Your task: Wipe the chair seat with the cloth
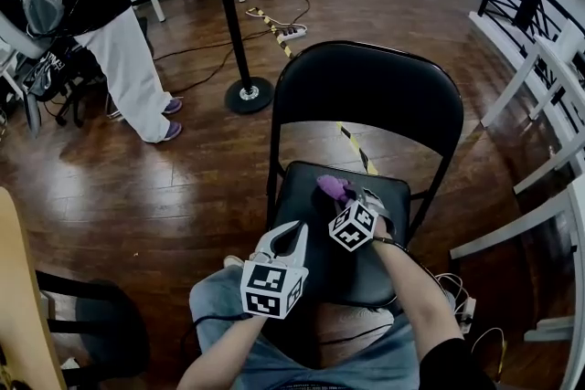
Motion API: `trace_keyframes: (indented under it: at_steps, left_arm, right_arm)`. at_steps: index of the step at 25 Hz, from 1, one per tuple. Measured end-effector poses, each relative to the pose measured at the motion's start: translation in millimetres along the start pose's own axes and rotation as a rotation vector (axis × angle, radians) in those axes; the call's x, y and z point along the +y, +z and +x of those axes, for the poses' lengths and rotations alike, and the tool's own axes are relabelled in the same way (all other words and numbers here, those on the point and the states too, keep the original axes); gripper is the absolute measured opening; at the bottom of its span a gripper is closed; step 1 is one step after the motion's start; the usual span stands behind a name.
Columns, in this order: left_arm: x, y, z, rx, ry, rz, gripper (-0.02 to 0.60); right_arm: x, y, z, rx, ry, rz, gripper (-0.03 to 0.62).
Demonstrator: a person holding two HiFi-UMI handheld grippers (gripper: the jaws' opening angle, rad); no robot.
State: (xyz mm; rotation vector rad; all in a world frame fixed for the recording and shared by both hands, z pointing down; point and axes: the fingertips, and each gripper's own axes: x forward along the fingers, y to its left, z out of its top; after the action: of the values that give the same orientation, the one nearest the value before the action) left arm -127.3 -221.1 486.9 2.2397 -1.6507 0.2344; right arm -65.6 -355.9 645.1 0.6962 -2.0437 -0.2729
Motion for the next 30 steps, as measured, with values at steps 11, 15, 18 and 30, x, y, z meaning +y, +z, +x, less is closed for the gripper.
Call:
trace_keyframes:
  at_steps: [11, 15, 18, 30]
  left_arm:
    - [-10.3, 3.5, -20.1, -0.033, 0.028, -0.006, 0.004]
    - [-14.0, -0.8, -25.5, -0.033, 0.035, -0.009, 0.003]
    - [-16.5, -5.4, -28.9, -0.029, 0.035, -0.011, 0.004]
    - [-33.5, -12.9, -32.2, -0.019, 0.024, -0.008, 0.004]
  right_arm:
    - [64.7, -2.6, -60.5, -0.045, 0.059, -0.021, 0.091]
    - [87.4, -5.4, -84.9, -0.071, 0.081, -0.009, 0.091]
    - [109.4, -10.4, -101.4, -0.080, 0.102, -0.003, 0.091]
    - [180.7, -19.6, -151.4, -0.124, 0.184, -0.014, 0.091]
